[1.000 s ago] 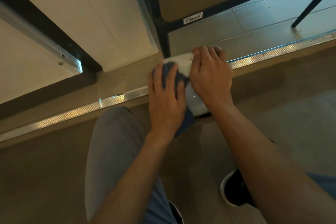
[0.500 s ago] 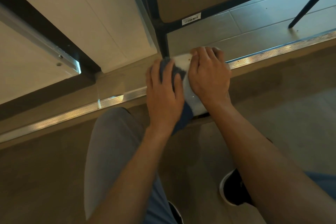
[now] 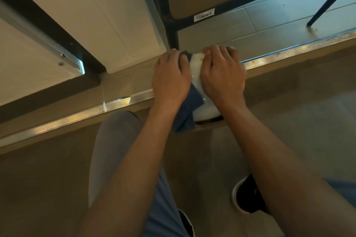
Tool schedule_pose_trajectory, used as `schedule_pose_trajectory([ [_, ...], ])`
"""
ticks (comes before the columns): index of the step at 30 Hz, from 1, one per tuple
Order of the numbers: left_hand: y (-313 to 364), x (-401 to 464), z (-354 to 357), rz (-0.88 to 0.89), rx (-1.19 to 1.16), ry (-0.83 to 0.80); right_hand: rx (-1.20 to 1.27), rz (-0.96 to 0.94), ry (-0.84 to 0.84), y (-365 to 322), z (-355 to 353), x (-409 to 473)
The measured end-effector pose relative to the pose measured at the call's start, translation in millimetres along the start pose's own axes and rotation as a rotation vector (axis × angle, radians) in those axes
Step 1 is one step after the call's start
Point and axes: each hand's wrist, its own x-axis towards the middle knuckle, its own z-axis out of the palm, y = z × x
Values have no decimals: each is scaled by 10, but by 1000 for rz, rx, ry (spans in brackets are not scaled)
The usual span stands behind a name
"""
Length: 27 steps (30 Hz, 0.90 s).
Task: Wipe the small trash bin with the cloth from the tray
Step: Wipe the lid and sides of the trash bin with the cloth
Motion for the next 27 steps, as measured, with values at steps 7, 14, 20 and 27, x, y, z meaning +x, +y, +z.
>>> schedule_pose_trajectory([
  [7,-314,-722,45,229,21,-61,-39,-30,43,1,21,-16],
  [14,-8,288,-57,-85,13,-135,-34,4,40,-30,37,-13],
  [20,-217,-572,20,264,129,-28,-65,-17,50,-20,35,-19],
  [27,-66,137,-84,-93,-37,-78,-28,-4,26,-9,26,-11],
])
